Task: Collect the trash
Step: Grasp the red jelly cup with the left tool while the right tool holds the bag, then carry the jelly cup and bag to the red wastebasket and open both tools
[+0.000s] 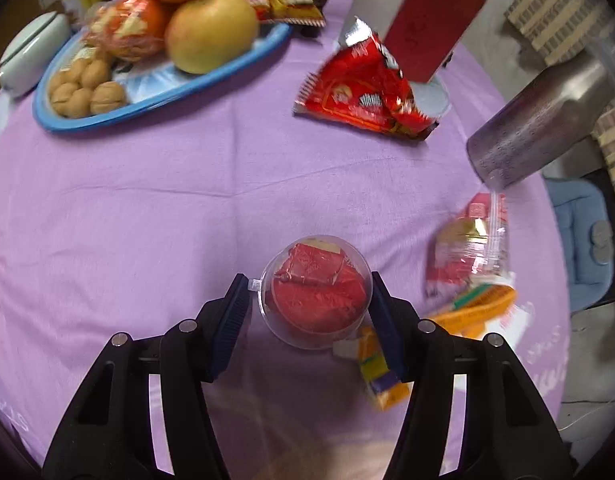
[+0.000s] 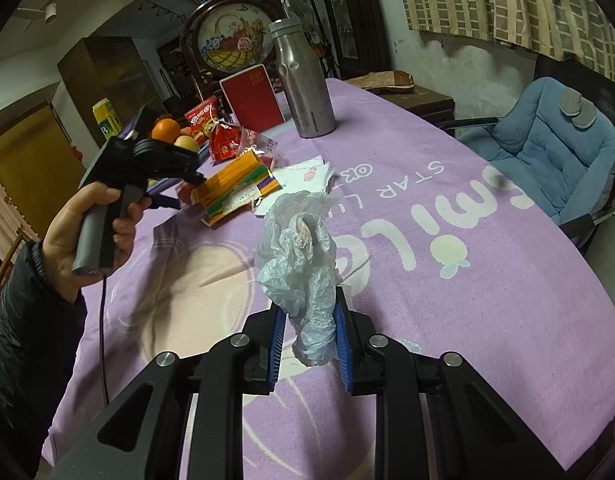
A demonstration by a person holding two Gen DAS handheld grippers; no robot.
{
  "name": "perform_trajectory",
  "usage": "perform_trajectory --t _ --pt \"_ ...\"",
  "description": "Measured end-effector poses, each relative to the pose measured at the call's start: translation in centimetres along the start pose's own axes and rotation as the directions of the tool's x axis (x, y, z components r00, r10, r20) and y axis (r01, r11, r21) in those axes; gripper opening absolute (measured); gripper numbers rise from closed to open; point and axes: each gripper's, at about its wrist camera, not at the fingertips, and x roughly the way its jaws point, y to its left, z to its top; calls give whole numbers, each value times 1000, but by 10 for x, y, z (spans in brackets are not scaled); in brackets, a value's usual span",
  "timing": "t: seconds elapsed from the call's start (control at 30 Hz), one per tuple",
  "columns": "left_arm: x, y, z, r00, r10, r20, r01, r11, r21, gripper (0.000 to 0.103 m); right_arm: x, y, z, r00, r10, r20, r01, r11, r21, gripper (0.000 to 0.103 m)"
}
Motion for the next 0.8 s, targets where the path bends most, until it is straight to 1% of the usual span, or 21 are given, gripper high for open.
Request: perform_trajectory --t 0.13,0.27,0.33,0.4,0.53,0.67,0.73,0.8 --pt "-33 9 -13 998 -20 54 20 1000 10 59 -12 3 -4 1000 2 19 -2 1000 1 24" --pt "-70 4 -38 993 -42 108 36 998 57 59 -25 6 -9 999 1 42 -1 1000 -1 24" --pt "-84 2 -48 990 -56 131 45 996 82 59 -33 7 -13 998 -22 60 23 1000 -6 23" --pt "-95 -9 -62 987 -84 140 67 990 120 59 -39 7 -17 997 -35 68 36 999 -7 23" --pt "-116 -35 -106 981 -134 139 99 967 236 59 -50 2 -27 996 -53 67 54 999 -1 23" --pt "-124 -57 -147 975 -189 120 142 937 320 59 -55 -6 -36 994 -92 56 91 996 20 23" --pt "-126 -69 -173 973 -205 105 154 918 364 59 -58 -11 -41 992 -117 57 115 993 25 23" --pt "-126 -79 -191 972 -214 93 161 904 396 59 -63 -18 -49 988 -143 60 142 989 30 23"
